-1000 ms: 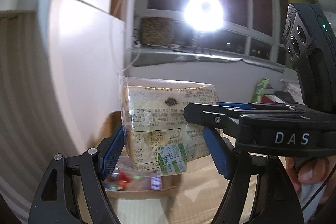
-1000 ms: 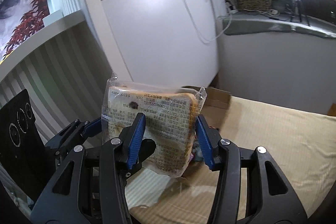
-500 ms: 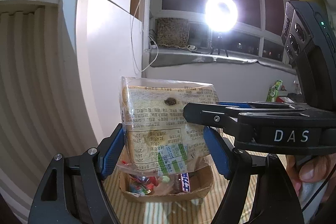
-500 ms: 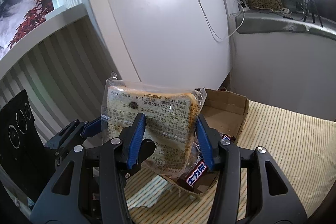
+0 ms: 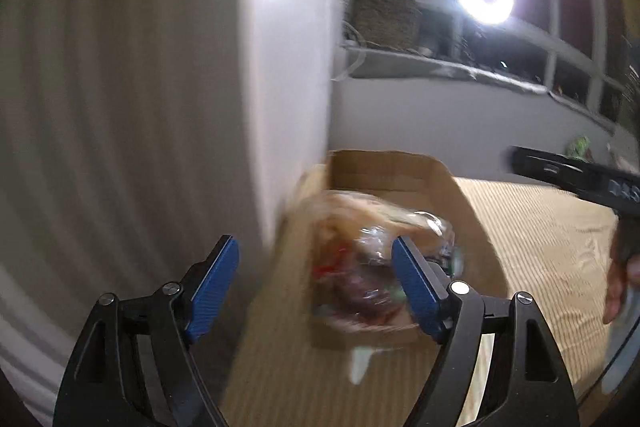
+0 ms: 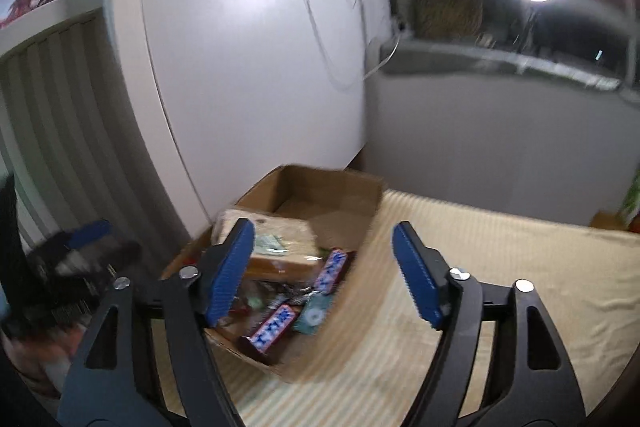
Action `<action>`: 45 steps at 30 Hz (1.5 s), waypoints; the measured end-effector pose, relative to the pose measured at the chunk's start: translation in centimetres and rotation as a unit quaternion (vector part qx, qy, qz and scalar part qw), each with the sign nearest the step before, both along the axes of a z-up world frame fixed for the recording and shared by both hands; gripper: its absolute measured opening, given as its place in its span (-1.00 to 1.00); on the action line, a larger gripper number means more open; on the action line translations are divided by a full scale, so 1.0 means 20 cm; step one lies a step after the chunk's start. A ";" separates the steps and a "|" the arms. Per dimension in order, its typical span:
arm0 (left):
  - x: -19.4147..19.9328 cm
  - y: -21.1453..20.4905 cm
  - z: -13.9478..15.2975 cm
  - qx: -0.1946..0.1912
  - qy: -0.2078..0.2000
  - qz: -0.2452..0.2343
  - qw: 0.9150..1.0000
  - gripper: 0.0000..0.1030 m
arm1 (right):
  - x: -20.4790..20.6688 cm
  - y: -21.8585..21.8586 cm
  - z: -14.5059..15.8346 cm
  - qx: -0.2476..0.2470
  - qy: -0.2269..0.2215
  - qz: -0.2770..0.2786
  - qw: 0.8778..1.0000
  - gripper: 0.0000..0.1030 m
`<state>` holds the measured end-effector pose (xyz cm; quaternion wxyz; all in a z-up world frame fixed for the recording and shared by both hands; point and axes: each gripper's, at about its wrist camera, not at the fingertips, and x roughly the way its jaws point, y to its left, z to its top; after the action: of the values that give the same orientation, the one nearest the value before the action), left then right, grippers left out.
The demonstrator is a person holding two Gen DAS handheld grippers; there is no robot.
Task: Organize snacks
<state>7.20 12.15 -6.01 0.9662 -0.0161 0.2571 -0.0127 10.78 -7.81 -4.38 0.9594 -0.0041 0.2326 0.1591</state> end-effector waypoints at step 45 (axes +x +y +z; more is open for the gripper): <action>-0.49 -0.84 0.34 0.020 -0.071 -0.148 0.986 0.99 | -0.96 -0.79 0.27 -0.046 -0.086 -0.242 0.965 1.00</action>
<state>-2.60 -4.59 0.76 0.9696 0.0427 0.1874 -0.1517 -8.44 -23.61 1.05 0.9846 -0.0061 0.1501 -0.0892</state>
